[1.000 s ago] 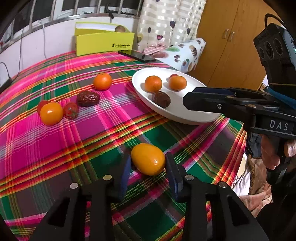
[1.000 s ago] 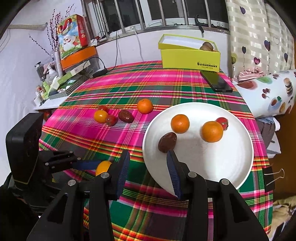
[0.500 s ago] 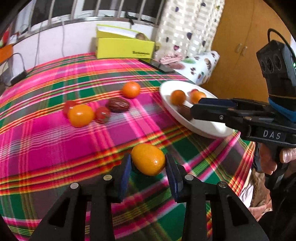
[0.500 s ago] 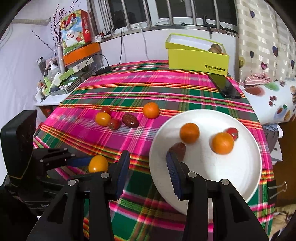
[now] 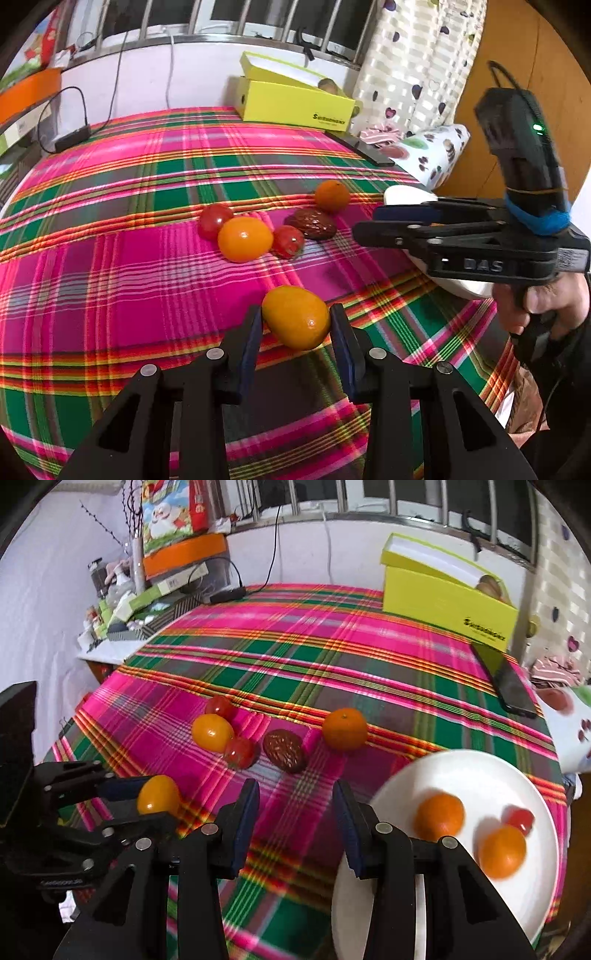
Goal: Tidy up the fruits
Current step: 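Grasp the yellow-orange fruit with the left tool while the right tool grasps a dark red date, then carry the yellow-orange fruit over the plate with the left tool while the right tool carries the date there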
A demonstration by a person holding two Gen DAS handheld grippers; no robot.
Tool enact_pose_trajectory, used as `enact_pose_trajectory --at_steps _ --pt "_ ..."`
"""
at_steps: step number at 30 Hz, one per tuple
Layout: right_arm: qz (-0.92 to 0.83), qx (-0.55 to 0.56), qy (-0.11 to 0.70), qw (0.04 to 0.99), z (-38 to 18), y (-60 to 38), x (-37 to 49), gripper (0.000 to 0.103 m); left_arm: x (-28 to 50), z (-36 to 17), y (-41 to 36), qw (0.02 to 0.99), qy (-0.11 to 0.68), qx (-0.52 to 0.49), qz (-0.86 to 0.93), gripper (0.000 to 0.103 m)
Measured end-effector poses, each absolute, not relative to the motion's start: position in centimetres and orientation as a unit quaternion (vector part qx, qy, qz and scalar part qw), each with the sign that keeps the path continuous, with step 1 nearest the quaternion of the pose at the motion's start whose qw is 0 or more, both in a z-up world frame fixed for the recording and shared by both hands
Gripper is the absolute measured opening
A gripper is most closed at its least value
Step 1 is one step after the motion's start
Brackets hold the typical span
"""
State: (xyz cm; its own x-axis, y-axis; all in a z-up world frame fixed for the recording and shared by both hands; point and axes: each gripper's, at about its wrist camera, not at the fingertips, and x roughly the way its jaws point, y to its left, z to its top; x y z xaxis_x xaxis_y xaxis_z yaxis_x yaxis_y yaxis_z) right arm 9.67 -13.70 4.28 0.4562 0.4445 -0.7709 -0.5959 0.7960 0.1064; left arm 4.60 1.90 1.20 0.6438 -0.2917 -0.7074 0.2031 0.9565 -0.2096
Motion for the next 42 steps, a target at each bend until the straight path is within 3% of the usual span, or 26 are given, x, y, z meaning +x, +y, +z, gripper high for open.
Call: enact_pose_trajectory --at_steps 11,17,21,42 --pt "0.319 -0.136 0.439 0.828 2.8 -10.8 12.5 0.042 5.1 1.0 2.5 0.904 0.401 -0.061 -0.137 0.046" --pt "0.328 -0.148 0.442 0.822 2.4 -10.0 13.0 0.031 5.3 0.8 2.7 0.903 0.403 -0.064 -0.134 0.046" --pt "0.331 -0.151 0.445 0.818 2.0 -9.5 13.3 0.029 5.2 0.7 2.7 0.903 0.403 -0.064 -0.133 0.046" --pt "0.310 -0.075 0.403 0.858 5.1 -14.4 8.6 0.029 4.2 2.5 1.7 0.911 0.388 -0.055 -0.131 0.046"
